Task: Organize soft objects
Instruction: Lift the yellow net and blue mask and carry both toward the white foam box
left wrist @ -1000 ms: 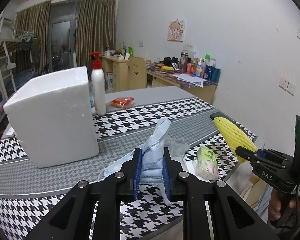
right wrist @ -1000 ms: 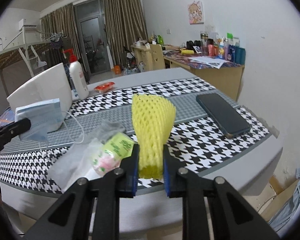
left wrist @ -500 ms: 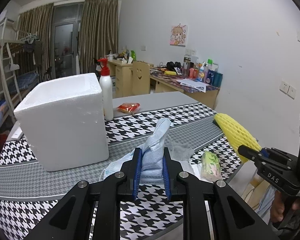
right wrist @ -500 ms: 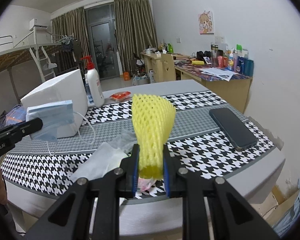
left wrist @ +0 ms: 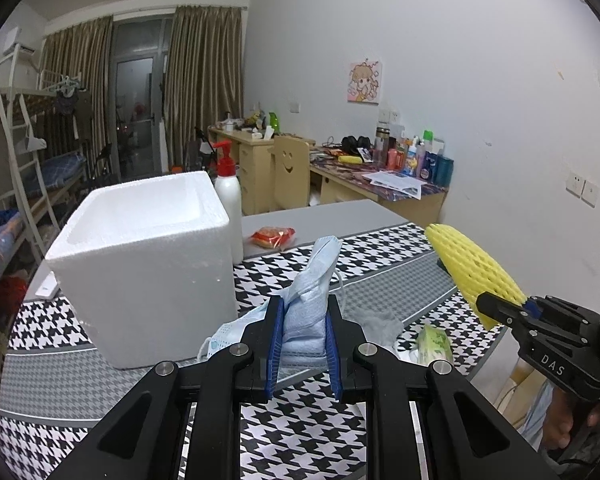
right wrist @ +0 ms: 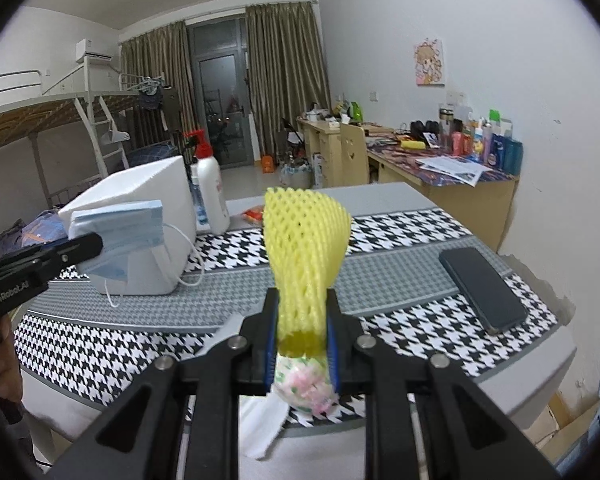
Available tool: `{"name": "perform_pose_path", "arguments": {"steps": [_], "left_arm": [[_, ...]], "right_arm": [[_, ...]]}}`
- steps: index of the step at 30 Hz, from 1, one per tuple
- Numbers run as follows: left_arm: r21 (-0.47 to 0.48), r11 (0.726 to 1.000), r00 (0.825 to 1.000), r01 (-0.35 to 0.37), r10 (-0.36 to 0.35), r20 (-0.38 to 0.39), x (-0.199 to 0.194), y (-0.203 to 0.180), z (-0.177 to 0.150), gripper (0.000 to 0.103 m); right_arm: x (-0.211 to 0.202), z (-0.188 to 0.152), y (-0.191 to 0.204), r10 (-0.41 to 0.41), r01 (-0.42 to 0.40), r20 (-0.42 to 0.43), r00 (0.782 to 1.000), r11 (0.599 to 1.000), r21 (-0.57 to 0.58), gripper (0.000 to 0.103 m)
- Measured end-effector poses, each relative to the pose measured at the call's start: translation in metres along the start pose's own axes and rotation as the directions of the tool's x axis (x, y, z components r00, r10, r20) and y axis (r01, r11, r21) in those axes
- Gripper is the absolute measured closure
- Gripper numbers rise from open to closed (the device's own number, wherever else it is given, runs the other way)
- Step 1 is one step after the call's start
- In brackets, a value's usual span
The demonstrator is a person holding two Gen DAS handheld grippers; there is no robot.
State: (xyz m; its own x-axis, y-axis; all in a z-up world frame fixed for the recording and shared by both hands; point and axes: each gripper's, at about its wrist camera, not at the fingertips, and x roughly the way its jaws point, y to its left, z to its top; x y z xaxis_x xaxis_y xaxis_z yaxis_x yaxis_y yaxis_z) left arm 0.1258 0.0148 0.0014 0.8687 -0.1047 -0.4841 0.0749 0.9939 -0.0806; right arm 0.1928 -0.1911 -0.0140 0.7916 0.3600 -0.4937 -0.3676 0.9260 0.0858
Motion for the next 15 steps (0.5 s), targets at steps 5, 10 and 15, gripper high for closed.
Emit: {"name": "perform_pose_path", "arguments": {"steps": [5, 10, 15], "left_arm": [[0.001, 1.000, 1.000, -0.003, 0.003, 0.010, -0.001, 0.004, 0.009, 0.082], [-0.005, 1.000, 1.000, -0.008, 0.008, 0.020, 0.000, 0.008, 0.018, 0.082], [-0.002, 1.000, 1.000, -0.017, 0.017, 0.026, 0.002, 0.009, 0.026, 0.082]], "right_arm": [[0.005, 0.008, 0.008, 0.024, -0.024, 0.011, 1.000, 1.000, -0.012, 0.079], [0.008, 0.015, 0.014, 0.045, -0.045, 0.017, 0.999, 0.999, -0.018, 0.079], [0.010, 0.020, 0.018, 0.060, -0.059, 0.020, 0.998, 0.998, -0.021, 0.079]]}}
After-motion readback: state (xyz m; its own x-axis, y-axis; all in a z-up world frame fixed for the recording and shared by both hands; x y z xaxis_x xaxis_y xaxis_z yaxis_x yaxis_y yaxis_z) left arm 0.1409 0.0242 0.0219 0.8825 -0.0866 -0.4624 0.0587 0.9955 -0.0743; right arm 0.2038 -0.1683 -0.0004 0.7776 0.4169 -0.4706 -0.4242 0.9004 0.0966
